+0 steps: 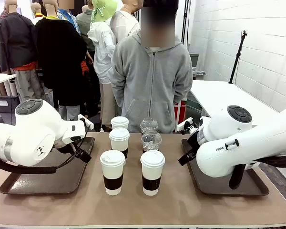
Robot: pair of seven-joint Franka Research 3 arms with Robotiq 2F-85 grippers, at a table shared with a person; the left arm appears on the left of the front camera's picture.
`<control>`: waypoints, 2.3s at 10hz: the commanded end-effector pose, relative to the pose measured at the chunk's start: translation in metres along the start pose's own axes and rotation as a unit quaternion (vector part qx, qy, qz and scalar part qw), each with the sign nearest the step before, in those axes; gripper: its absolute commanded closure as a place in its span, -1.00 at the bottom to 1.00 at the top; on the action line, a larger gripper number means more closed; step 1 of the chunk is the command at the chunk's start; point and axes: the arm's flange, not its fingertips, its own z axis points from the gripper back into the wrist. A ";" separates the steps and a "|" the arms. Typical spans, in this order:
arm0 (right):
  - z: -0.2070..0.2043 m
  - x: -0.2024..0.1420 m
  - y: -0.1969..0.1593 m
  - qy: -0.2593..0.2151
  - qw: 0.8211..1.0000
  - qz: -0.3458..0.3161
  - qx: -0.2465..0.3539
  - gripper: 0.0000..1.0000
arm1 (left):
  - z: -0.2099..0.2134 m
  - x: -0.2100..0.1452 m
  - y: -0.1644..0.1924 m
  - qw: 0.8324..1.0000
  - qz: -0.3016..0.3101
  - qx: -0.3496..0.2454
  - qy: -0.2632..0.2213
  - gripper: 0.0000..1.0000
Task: Distribute the coffee onto the tray.
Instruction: Pick up one iced Americano and place it on the right Handle tray.
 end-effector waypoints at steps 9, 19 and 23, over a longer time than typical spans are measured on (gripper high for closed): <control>0.000 0.000 0.000 0.000 1.000 0.000 0.000 -1.00 | 0.000 0.000 0.000 1.000 0.000 0.000 0.000 -1.00; 0.000 -0.003 -0.007 -0.001 1.000 -0.004 0.000 -1.00 | 0.014 0.010 0.005 1.000 -0.001 0.006 -0.002 -1.00; 0.026 -0.002 -0.020 -0.021 1.000 0.008 0.001 -1.00 | 0.065 0.041 0.020 0.999 -0.003 0.029 -0.014 -1.00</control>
